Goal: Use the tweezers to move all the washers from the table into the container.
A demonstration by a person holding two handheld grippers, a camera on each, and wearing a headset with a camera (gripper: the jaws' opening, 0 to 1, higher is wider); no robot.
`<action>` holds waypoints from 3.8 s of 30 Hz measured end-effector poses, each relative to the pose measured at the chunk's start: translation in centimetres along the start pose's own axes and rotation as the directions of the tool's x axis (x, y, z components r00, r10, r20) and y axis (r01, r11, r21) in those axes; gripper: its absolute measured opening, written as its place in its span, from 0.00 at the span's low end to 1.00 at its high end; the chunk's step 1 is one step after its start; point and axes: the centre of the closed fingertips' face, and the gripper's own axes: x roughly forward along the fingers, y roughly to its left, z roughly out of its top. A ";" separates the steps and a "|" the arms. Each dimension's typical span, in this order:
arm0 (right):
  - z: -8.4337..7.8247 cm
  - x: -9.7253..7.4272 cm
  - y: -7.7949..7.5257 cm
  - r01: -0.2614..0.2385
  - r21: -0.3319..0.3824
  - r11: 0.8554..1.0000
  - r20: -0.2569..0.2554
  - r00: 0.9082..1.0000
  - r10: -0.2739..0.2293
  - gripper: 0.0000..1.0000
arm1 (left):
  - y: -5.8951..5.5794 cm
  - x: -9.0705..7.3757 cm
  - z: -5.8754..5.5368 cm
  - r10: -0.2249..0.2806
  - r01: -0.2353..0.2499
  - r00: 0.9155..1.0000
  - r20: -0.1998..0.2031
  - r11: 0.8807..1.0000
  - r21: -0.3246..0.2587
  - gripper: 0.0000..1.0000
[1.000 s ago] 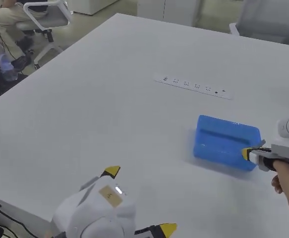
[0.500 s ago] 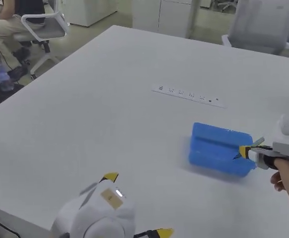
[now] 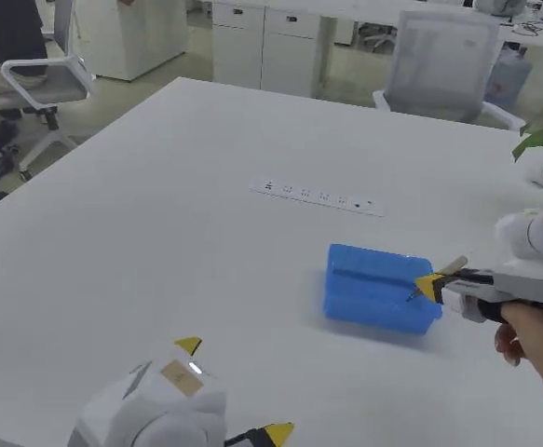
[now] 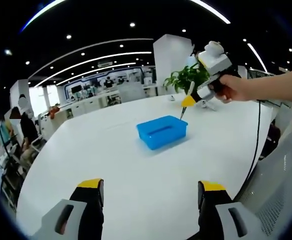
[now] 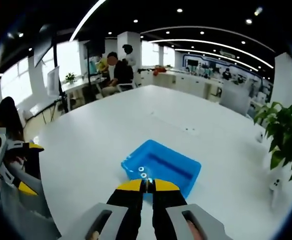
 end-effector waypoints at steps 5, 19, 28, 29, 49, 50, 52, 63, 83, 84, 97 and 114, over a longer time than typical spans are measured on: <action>-2.6 -0.1 2.4 -0.062 -0.087 0.994 -0.093 0.994 0.054 0.02 | -0.5 -0.7 1.3 -0.062 0.065 0.997 0.054 0.996 -0.066 0.77; -7.9 -0.4 5.7 -0.249 -0.290 0.924 -0.332 0.932 0.147 0.02 | -0.6 -2.2 6.3 -0.073 0.078 0.983 0.171 0.997 -0.024 0.72; -12.5 0.0 6.4 -0.402 -0.468 0.787 -0.567 0.820 0.082 0.02 | 0.4 -3.9 8.4 -0.033 0.054 0.970 0.239 0.995 -0.081 0.66; -12.6 0.1 6.7 -0.407 -0.458 0.790 -0.569 0.817 0.090 0.02 | 0.7 -4.2 8.4 -0.023 0.048 0.970 0.241 0.994 -0.095 0.66; -14.4 3.1 9.4 -0.464 -0.505 0.728 -0.533 0.831 0.159 0.03 | 1.7 -5.7 6.6 0.009 0.013 0.989 0.146 0.989 -0.147 0.59; -14.6 3.1 9.4 -0.460 -0.507 0.729 -0.531 0.833 0.157 0.03 | 1.5 -5.5 6.2 0.001 0.017 0.993 0.121 0.989 -0.146 0.56; -14.8 3.2 9.5 -0.460 -0.510 0.727 -0.526 0.835 0.159 0.03 | 0.6 -5.0 5.6 -0.042 0.055 0.995 0.089 0.987 -0.151 0.54; -14.8 3.4 9.6 -0.449 -0.520 0.727 -0.508 0.847 0.159 0.04 | -2.8 -3.3 3.1 -0.172 0.164 0.984 -0.052 0.979 -0.124 0.25; -10.2 -4.4 8.5 -0.085 -0.246 0.966 -0.200 0.979 0.035 0.00 | -3.2 -2.9 4.2 -0.186 0.187 0.982 -0.043 0.982 0.016 0.00; -9.7 -5.5 8.2 -0.037 -0.202 0.979 -0.160 0.987 0.004 0.00 | -3.3 -2.9 4.3 -0.191 0.191 0.981 -0.042 0.981 0.017 0.00; -6.9 -12.7 8.6 0.111 0.043 0.993 0.090 0.989 -0.115 0.04 | -3.9 -3.1 5.1 -0.177 0.178 0.984 0.031 0.983 -0.043 0.01; -8.4 -15.8 6.4 0.202 0.265 0.943 0.152 0.957 -0.248 0.55 | -1.6 -3.6 2.2 -0.090 0.087 0.996 -0.015 0.988 -0.125 0.90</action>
